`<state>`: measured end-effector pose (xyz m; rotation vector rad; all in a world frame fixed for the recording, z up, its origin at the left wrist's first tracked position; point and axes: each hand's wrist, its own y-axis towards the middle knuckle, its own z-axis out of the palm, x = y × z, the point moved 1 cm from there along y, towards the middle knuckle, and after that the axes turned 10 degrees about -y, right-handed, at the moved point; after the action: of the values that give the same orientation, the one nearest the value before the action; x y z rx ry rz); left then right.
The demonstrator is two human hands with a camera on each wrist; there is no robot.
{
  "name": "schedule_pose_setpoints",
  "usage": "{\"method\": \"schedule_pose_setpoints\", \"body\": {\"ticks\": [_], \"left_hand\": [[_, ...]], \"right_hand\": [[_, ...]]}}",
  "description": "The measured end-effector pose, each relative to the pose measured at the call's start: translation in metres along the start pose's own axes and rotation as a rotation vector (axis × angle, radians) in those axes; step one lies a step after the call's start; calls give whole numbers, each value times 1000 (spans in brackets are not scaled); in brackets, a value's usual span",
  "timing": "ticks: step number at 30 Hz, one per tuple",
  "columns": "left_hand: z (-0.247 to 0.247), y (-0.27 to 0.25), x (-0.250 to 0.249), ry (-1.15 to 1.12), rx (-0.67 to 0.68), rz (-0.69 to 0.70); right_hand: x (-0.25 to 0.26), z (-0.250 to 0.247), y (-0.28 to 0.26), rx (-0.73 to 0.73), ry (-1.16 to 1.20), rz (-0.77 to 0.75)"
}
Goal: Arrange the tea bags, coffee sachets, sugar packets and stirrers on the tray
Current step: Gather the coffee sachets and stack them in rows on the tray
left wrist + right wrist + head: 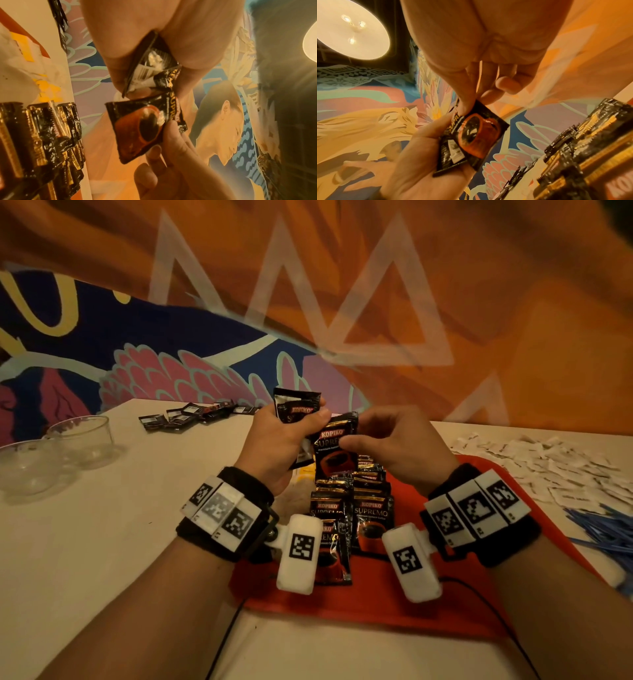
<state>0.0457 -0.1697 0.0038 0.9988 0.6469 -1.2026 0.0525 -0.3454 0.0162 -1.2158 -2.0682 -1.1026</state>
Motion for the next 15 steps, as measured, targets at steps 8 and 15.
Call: {"method": "schedule_pose_setpoints", "body": {"ticks": [8,15], "left_hand": [[3,-3,-1,267,25,48],[9,-5,0,134,16,-77]], "right_hand": [[-1,-1,0,115,-72,42],[1,-6,-3,189,-106,92]]}}
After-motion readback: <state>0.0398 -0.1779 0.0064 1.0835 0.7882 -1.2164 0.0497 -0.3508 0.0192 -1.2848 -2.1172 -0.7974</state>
